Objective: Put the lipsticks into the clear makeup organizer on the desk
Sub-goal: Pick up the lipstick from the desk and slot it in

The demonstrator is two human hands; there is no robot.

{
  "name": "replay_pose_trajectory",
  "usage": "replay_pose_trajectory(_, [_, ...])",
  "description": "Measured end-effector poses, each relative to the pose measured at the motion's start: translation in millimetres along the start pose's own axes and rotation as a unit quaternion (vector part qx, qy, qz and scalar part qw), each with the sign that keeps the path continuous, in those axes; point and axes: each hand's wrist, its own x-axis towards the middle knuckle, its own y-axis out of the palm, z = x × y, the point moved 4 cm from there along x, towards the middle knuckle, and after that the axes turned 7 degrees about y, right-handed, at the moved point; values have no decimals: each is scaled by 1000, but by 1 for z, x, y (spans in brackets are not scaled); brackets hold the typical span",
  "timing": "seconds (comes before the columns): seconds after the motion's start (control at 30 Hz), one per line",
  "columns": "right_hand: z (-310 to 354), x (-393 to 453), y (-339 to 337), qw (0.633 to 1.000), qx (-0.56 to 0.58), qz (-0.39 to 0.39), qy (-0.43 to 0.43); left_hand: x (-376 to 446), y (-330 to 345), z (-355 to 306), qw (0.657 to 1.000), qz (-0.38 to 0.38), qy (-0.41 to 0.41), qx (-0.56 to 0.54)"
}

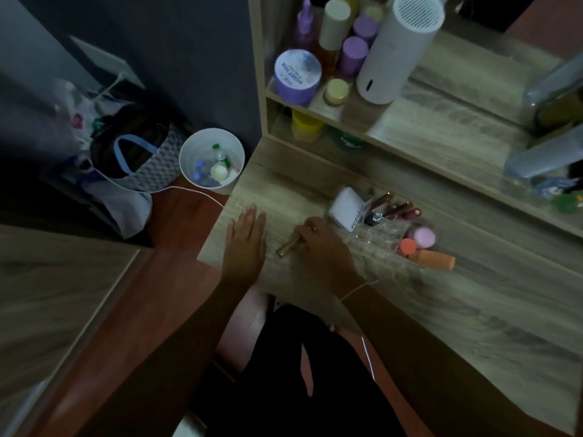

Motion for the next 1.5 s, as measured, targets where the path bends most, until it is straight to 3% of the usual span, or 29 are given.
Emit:
replay_pose_trajectory(0.23, [-6,-13,9,998,-60,5,30,-1,3,4,999,-4,15,38])
replay_pose_trajectory(0.43, [-30,-37,9,997,-42,-27,52,-1,9,5,998,-9,28,51])
replay_pose_trajectory(0.6, [-51,-64,-12,986,44,-141,73,7,10,-10,997,0,79,23])
replay_pose_trajectory(0.7, [-65,-75,-33,955,145,-215,142,19,12,-35,988,7,154,13])
replay_pose_trajectory(0.83, [-84,-83,-57,875,249,-324,259,25,24,-80,961,7,274,43])
replay_pose_trajectory(0.97, [-92,-80,-76,846,270,-378,261,21,39,-102,954,8,295,52])
replay_pose_trajectory(1.5, [-99,-54,-68,878,178,-332,296,20,44,-105,970,15,238,51])
